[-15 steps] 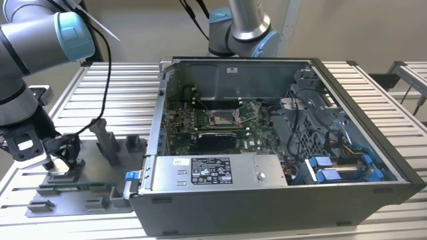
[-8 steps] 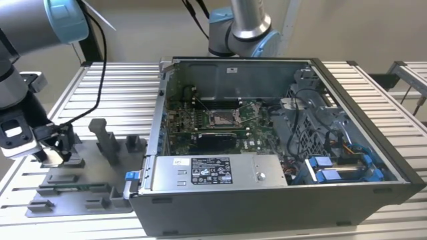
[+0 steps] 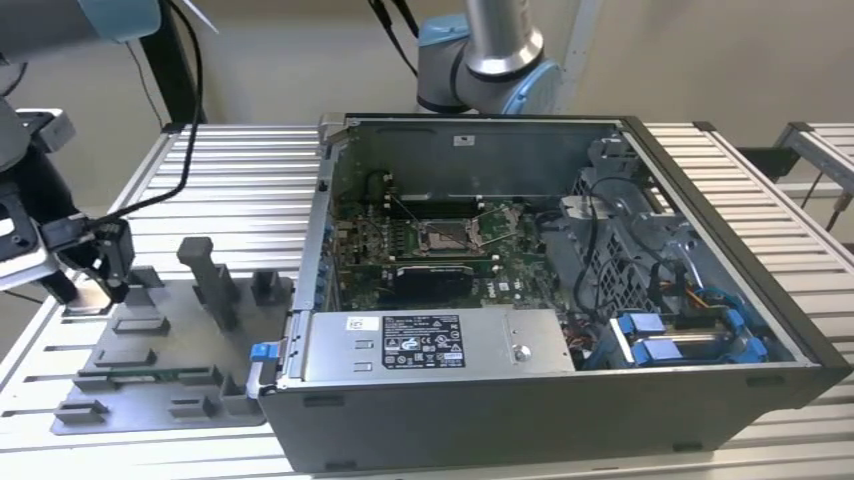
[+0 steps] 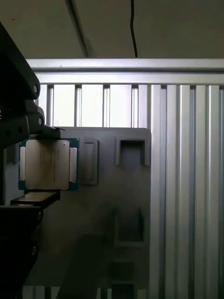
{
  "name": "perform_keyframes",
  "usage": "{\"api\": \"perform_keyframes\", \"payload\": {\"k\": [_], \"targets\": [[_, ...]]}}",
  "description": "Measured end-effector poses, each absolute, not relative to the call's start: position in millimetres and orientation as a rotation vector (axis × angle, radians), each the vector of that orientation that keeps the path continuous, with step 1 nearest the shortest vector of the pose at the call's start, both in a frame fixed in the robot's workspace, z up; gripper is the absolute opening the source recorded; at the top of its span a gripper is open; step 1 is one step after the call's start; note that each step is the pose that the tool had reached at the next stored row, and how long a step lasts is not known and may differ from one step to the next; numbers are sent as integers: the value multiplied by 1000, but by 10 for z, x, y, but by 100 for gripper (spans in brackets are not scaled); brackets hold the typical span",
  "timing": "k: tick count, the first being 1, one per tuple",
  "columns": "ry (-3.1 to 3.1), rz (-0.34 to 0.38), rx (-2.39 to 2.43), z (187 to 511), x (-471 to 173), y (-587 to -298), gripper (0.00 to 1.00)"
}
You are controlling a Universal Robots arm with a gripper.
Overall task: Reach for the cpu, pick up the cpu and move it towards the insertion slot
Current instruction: 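Pick up the cpu and move it towards the insertion slot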
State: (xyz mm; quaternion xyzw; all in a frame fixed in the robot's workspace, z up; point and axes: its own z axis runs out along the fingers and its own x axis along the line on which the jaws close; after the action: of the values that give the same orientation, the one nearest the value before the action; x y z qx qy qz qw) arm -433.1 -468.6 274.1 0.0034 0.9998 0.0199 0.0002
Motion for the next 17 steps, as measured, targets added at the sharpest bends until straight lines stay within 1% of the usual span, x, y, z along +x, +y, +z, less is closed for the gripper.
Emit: {"api": "perform_keyframes", "payload": {"k": [17], "targets": [[3141, 62, 11, 3509, -4331, -4689, 0]]}}
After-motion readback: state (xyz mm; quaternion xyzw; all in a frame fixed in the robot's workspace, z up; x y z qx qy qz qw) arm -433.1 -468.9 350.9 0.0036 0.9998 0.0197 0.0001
